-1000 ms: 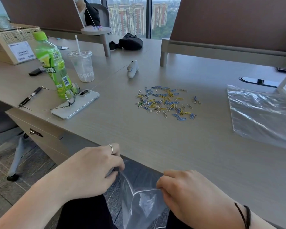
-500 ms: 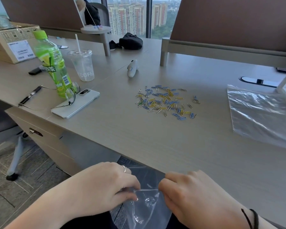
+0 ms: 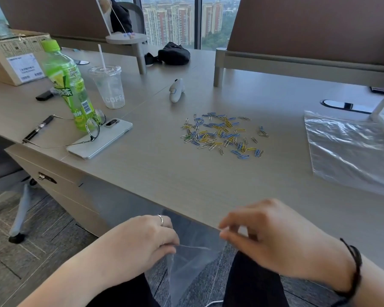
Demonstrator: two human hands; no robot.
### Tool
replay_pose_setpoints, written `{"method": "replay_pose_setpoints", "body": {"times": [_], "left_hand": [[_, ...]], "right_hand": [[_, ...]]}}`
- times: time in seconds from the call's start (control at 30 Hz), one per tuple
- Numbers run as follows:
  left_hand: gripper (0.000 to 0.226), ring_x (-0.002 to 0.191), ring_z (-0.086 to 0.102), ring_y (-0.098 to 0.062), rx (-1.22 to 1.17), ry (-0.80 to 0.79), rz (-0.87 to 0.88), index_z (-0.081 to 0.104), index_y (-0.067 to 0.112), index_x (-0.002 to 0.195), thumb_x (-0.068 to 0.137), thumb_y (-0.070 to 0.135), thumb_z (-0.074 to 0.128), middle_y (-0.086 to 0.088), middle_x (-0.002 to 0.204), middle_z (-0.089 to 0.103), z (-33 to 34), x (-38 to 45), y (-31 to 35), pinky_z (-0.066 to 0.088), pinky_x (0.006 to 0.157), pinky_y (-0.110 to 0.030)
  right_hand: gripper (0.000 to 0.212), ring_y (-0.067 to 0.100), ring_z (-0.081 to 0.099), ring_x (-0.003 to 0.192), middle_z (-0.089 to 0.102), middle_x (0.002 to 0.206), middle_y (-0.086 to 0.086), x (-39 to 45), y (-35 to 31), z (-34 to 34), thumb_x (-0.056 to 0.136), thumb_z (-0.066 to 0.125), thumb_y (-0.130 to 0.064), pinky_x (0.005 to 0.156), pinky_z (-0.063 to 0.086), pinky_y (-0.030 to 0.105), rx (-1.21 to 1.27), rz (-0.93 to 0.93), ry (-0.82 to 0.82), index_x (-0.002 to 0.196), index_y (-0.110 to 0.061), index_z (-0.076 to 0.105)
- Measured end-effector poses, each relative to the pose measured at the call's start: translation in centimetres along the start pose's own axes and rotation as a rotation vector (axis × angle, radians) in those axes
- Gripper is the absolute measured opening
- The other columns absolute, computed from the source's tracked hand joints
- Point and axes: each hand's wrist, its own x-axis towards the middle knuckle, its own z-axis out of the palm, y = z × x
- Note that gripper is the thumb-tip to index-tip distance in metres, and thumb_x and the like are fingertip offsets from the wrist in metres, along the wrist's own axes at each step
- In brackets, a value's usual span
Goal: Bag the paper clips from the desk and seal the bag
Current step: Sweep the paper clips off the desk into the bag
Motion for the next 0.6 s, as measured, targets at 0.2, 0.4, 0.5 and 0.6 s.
{"method": "replay_pose_setpoints", "body": {"times": [0.2, 0.4, 0.5, 0.6], "left_hand": [[0.024, 0.065, 0.057, 0.001, 0.044, 0.057, 0.033, 0.068, 0.038, 0.093, 0.094, 0.048, 0.046, 0.022, 0.089, 0.053, 0.0, -0.5, 0.0, 0.050, 0.057, -0.020], [0.025, 0.068, 0.058, 0.002, 0.030, 0.057, 0.033, 0.068, 0.040, 0.095, 0.093, 0.050, 0.045, 0.022, 0.091, 0.056, 0.2, -0.3, -0.2, 0.051, 0.059, -0.019], [0.020, 0.066, 0.056, 0.004, 0.041, 0.087, 0.036, 0.065, 0.042, 0.095, 0.092, 0.051, 0.048, 0.023, 0.091, 0.054, 0.3, -0.4, -0.4, 0.050, 0.056, -0.018], [0.017, 0.063, 0.055, 0.006, 0.055, 0.117, 0.034, 0.063, 0.043, 0.093, 0.091, 0.052, 0.049, 0.024, 0.090, 0.053, 0.2, -0.6, -0.6, 0.048, 0.052, -0.016]], "right_hand": [[0.006, 0.006, 0.058, 0.057, 0.069, 0.073, -0.015, 3.1, 5.2, -2.3, 0.088, 0.068, -0.029, 0.057, 0.041, 0.016, 0.163, 0.335, 0.436, 0.084, -0.032, 0.072], [0.054, 0.022, 0.045, 0.134, 0.048, 0.147, 0.003, 8.0, 11.9, -2.1, 0.098, 0.047, -0.050, 0.106, 0.034, 0.033, 0.019, 0.612, 0.196, 0.143, -0.021, 0.045], [0.056, 0.021, 0.032, 0.143, 0.039, 0.155, 0.001, 8.7, 12.1, -0.5, 0.100, 0.040, -0.050, 0.117, 0.025, 0.037, -0.061, 0.563, 0.101, 0.149, -0.022, 0.036], [0.048, 0.019, 0.048, 0.131, 0.055, 0.140, -0.004, 8.8, 11.3, -0.4, 0.100, 0.045, -0.045, 0.104, 0.037, 0.029, 0.069, 0.533, 0.133, 0.144, -0.026, 0.045]]}}
